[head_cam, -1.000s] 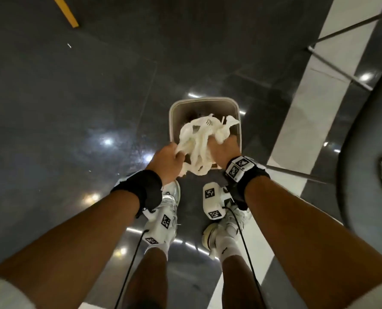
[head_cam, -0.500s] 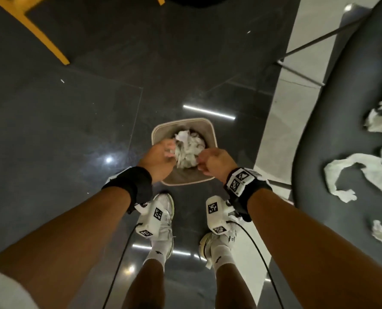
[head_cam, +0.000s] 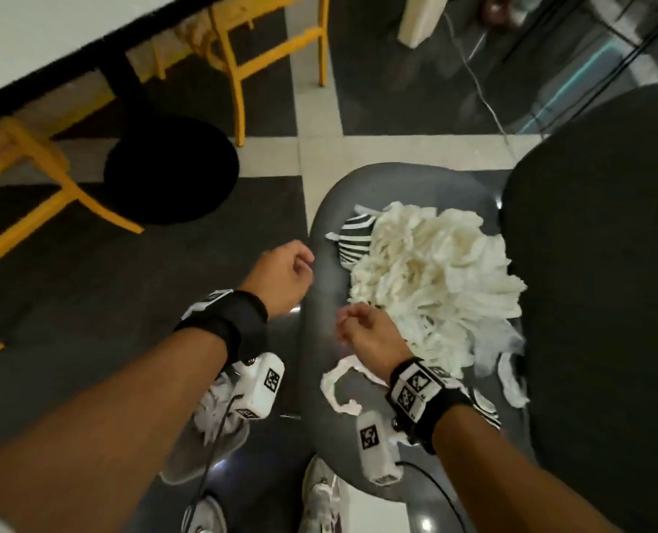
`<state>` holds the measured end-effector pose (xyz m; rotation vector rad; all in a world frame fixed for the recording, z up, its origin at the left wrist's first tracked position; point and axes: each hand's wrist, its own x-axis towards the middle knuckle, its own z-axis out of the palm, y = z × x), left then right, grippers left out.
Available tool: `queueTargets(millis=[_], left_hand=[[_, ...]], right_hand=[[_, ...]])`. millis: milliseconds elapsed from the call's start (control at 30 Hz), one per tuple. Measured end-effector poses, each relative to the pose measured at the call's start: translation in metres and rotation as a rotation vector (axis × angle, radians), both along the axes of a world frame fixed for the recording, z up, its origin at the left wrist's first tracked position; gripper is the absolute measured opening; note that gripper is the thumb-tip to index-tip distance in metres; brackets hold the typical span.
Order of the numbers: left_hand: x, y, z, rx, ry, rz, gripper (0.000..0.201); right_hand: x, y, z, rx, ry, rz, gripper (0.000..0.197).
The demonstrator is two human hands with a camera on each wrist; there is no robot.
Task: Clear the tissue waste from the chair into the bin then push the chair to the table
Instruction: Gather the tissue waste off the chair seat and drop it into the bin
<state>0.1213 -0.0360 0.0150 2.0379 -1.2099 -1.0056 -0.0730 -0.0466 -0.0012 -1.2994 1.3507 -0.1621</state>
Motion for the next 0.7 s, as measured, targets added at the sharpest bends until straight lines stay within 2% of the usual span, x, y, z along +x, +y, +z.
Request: queueTargets(millis=[67, 233, 367, 467, 533, 567, 600, 633, 700], left_hand=[[-0.037, -0.029, 0.013, 0.038, -0.040, -0.181, 0.017], [-0.104, -0.081, 0.020, 0.083, -0.135, -0.390, 0.027], [-0.133, -0.125, 0.022, 0.026, -0.233, -0.475, 0.065], [-0.148, -0.150, 0.028, 0.016, -0.340, -0.580, 0.095], [-0.156, -0.161, 0.028, 0.065, -0.453, -0.694, 0.109], [-0.157, -0.165, 0.026, 0.102, -0.504, -0.748, 0.108], [-0.159, -0.170, 0.023, 0.128, -0.535, -0.792, 0.099], [-0.161, -0.175, 0.020, 0.132, -0.518, -0.819, 0.077], [-0.164, -0.183, 0.018, 0.054, -0.417, -0.775, 0.022]], right_hand=[[-0.031, -0.026, 0.009, -0.073, 0.050, -0.030, 0.033], [-0.097, -0.055, 0.025, -0.216, 0.179, -0.046, 0.017], [-0.139, -0.070, 0.024, -0.373, 0.272, -0.110, 0.010], [-0.154, -0.085, 0.018, -0.417, 0.324, -0.168, 0.015], [-0.157, -0.095, 0.013, -0.475, 0.342, -0.197, 0.025], [-0.157, -0.098, 0.012, -0.506, 0.337, -0.207, 0.032], [-0.156, -0.103, 0.012, -0.536, 0.321, -0.213, 0.041], [-0.156, -0.108, 0.012, -0.558, 0.299, -0.214, 0.050], [-0.153, -0.117, 0.014, -0.576, 0.279, -0.177, 0.065]])
